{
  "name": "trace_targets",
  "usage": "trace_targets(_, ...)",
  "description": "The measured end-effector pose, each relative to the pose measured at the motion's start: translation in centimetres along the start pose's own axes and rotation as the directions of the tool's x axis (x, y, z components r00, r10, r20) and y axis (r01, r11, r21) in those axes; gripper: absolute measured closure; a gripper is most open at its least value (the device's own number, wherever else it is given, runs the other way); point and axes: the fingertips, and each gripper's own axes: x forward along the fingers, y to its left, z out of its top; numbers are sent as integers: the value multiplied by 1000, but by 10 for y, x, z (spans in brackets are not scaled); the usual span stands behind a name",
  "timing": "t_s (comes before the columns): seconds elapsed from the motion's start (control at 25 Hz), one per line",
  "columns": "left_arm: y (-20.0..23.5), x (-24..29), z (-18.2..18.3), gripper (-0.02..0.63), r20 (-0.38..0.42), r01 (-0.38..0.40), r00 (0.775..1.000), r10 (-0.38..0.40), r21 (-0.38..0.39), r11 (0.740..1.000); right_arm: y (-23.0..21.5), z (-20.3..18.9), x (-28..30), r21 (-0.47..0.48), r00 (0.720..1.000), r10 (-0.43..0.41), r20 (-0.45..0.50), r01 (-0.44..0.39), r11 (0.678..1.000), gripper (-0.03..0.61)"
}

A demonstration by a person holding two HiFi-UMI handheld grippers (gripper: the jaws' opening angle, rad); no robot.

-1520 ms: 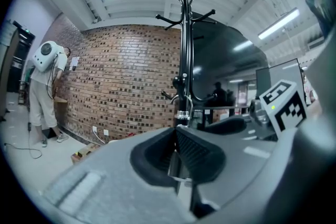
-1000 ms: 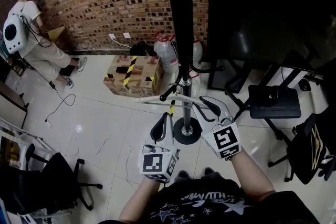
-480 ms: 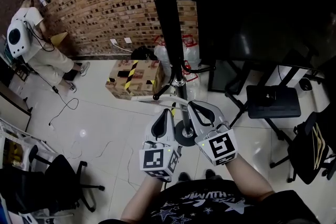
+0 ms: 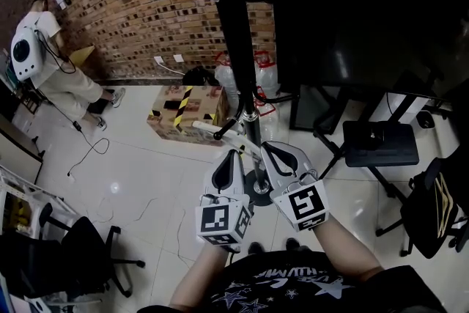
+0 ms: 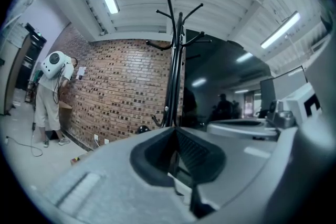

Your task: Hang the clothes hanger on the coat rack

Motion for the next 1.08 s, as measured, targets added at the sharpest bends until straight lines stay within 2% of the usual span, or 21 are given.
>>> trace_targets(0.48,-1,-4,1,609,5,1,1000,-1,4,1000,3,-6,-1,-18,999,12,-31,-13,1000,572)
trace_targets(0.6,-4,-4,3,609,14,10,1000,-10,27,1000,4,-8,-4,-22,999,19,-49,-20,1000,572)
trace_targets(1.08,-14,4,2,609,4,52,999,-52,9,999,-6,-11,-3,-38,998,-5,-56,3,999,572)
